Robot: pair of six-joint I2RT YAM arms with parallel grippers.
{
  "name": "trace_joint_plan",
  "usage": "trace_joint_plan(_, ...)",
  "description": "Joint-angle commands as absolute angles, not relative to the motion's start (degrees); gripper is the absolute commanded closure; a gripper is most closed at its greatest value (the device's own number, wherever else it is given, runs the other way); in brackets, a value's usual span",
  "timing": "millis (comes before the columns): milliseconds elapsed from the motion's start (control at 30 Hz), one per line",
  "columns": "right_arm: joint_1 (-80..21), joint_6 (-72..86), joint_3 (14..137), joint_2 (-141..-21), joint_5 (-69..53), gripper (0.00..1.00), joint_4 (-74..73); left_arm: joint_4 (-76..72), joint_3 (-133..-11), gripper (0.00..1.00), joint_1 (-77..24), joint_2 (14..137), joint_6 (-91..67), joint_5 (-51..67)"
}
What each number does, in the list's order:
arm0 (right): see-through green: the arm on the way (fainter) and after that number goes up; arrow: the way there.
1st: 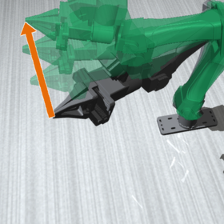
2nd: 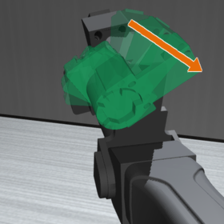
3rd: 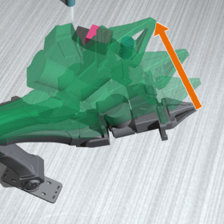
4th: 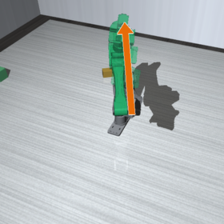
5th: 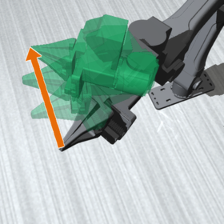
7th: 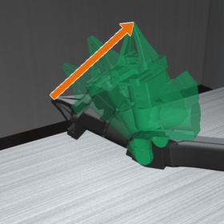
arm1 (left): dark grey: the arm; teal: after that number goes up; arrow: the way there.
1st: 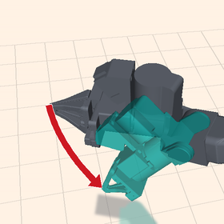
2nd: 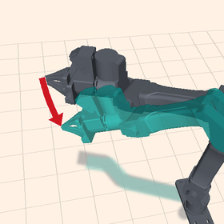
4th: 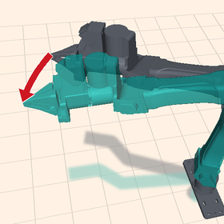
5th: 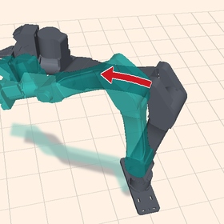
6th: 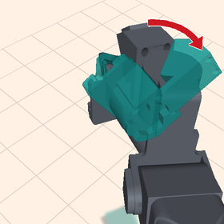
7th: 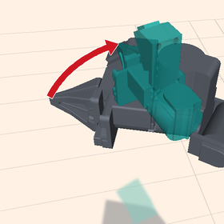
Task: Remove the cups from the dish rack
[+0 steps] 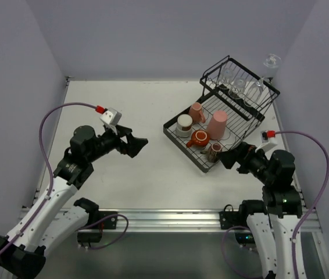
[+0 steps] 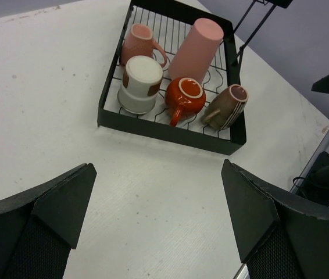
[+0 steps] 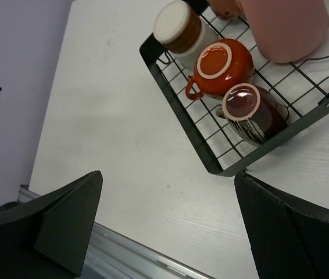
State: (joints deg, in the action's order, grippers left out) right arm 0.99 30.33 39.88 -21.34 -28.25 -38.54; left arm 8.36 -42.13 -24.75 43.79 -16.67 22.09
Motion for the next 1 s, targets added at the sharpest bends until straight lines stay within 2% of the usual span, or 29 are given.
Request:
trace_joint_plan(0, -3.4, 31.0, 39.5, -25.9, -19.7, 0.02, -33.8, 8.7, -43.3, 0.0, -24.3, 44.4, -14.9, 23.0)
trace_joint_plan(133, -15.1, 31.0, 40.9, -31.5, -4.1, 0.02, -32.0, 8.3, -42.3, 0.0, -24.3, 43.8, -14.6, 22.9)
trace_joint_plan(267, -17.5, 29.6, 42.1, -36.6, 5.1, 0.06, -32.4, 6.9, -40.5, 0.0, -24.3, 43.6, -15.6, 20.3)
trace_joint_plan(533, -24.2, 30.6, 41.8, -45.3, 12.5, 0.09, -28.7, 7.3, -41.0, 0.0, -24.3, 44.6, -15.6, 19.1)
trace_joint_plan(833, -26.9, 28.9, 43.6, -54.7, 18.8, 0.18, -22.5, 7.7, -41.1, 0.0, -24.3, 44.5, -15.2, 19.5)
trace_joint_plan(967, -27.0, 28.6, 43.9, -57.6, 19.7, 0.25, -19.9, 7.9, -41.0, 0.0, -24.3, 44.4, -15.0, 19.2)
